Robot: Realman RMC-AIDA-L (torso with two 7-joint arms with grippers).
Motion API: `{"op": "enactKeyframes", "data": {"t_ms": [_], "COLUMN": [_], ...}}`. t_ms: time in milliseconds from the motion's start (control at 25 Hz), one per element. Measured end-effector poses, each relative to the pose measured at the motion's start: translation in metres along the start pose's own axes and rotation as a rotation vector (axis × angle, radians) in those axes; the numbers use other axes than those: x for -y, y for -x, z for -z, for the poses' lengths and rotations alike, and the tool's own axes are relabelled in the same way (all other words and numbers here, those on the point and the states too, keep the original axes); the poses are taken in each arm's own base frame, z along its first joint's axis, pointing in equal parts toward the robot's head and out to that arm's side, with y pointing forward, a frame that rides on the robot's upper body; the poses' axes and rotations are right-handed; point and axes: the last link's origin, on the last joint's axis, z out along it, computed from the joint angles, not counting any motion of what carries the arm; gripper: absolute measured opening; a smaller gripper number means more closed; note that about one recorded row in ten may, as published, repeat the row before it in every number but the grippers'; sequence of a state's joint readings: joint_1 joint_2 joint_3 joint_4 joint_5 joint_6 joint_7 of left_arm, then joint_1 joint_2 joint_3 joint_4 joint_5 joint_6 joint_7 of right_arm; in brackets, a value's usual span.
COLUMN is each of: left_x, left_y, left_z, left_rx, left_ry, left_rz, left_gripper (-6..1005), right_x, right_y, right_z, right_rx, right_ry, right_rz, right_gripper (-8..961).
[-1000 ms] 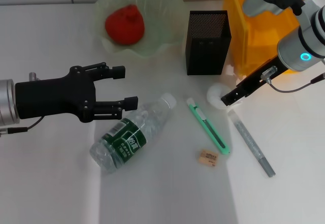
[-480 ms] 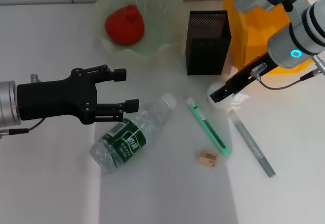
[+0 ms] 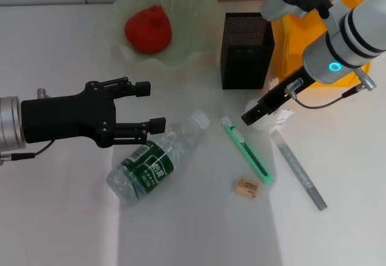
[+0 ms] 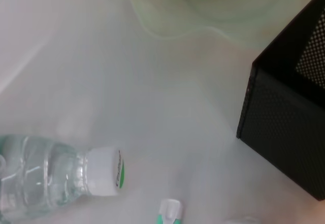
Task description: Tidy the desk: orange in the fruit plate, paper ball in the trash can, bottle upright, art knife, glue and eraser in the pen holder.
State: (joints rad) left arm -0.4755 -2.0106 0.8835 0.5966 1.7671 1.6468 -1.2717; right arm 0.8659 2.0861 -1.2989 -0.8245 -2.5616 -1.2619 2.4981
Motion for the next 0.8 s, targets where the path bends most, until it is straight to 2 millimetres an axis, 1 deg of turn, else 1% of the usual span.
{"op": "enactKeyframes", "data": {"t_ms": [240, 520, 560, 600, 640, 680, 720, 760, 800], "left_x": [0.001, 0.002, 0.002, 0.002, 0.002, 0.002, 0.003, 0.003, 0.003], "left_y": [0.0, 0.0, 0.0, 0.0, 0.0, 0.0, 0.0, 0.0, 0.0], "left_z": [0.0, -0.002, -0.003, -0.003, -0.003, -0.003, -0.002, -0.002, -0.002], "left_rx": [0.002, 0.003, 0.003, 0.002, 0.002, 0.002, 0.001, 0.0, -0.001], "left_ry": [-0.007, -0.014, -0.015, -0.015, -0.015, -0.015, -0.017, -0.018, -0.02], "left_rz": [-0.001, -0.002, -0.002, -0.002, -0.002, -0.002, -0.002, -0.001, -0.002], "left_gripper": [864, 863, 863, 863, 863, 863, 863, 863, 863], "right_x": [-0.001, -0.002, -0.005, -0.005, -0.006, -0.008, -0.01, -0.014, -0.014], "right_y": [0.001, -0.001, -0.001, -0.001, -0.001, 0.0, 0.001, 0.002, 0.002], "right_z": [-0.003, 0.0, 0.005, 0.005, 0.01, 0.017, 0.025, 0.046, 0.046], "right_rx": [-0.005, -0.012, -0.015, -0.015, -0.016, -0.011, -0.005, 0.023, 0.023], "right_ry": [-0.007, 0.002, 0.012, 0.012, 0.018, 0.022, 0.023, 0.011, 0.011], "right_rz": [0.01, 0.012, 0.016, 0.016, 0.018, 0.023, 0.026, 0.038, 0.038], "right_gripper": [802, 694, 678, 663, 647, 632, 590, 548, 553]}}
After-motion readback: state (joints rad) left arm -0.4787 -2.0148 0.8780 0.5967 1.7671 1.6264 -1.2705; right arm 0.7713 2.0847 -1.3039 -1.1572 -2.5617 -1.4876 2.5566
